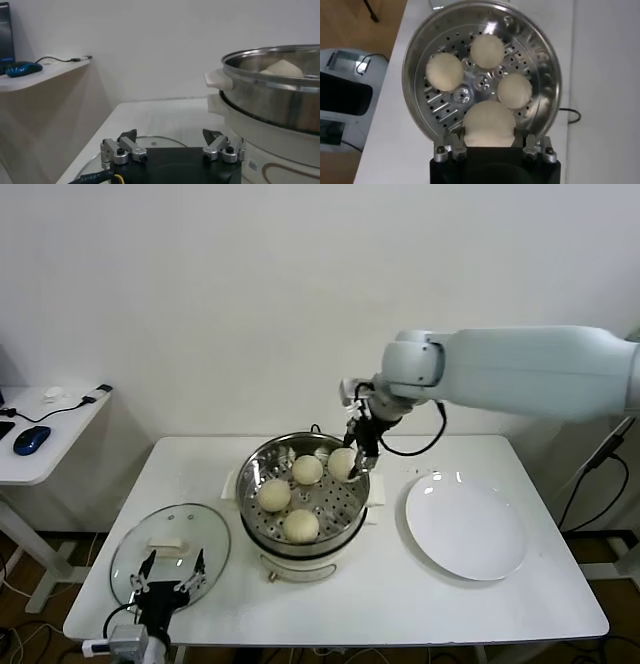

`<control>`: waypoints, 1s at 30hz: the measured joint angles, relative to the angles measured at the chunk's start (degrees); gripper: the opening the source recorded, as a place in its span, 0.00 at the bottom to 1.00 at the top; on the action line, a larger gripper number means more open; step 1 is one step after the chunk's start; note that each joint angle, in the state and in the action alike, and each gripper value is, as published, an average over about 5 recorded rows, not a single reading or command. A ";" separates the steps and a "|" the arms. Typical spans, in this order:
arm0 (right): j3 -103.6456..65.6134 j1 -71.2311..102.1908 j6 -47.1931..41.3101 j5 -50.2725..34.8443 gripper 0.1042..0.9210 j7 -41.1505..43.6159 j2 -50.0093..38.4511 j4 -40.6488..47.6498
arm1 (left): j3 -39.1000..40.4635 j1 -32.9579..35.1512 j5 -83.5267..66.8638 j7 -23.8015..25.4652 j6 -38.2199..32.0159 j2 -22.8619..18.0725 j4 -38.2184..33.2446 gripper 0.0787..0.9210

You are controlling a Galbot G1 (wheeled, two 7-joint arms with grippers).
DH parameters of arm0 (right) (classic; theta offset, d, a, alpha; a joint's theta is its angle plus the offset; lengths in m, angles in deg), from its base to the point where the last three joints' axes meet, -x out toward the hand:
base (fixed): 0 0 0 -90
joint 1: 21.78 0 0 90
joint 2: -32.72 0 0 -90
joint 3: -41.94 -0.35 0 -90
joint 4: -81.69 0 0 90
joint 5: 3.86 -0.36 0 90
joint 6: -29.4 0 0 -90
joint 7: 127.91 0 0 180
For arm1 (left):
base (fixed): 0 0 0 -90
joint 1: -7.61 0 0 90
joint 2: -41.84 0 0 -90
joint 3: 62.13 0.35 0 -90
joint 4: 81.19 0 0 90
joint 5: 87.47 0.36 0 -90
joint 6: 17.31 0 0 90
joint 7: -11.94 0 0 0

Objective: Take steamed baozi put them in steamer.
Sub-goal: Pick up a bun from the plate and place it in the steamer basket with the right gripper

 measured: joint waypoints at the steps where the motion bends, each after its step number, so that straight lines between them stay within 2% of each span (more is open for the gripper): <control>1: 0.05 0.72 -0.33 0.16 0.68 -0.37 0.40 0.33 | 0.00 -0.02 -0.01 0.00 0.00 -0.02 0.01 0.88; 22: -2.51 11.78 -2.60 2.80 0.69 -4.71 2.97 4.14 | 0.35 -0.54 0.13 0.05 0.14 -0.25 0.24 0.88; 30: -2.30 10.60 0.76 3.58 0.87 -2.12 2.25 4.72 | 0.29 -0.31 0.18 0.04 0.31 -0.34 -0.38 0.88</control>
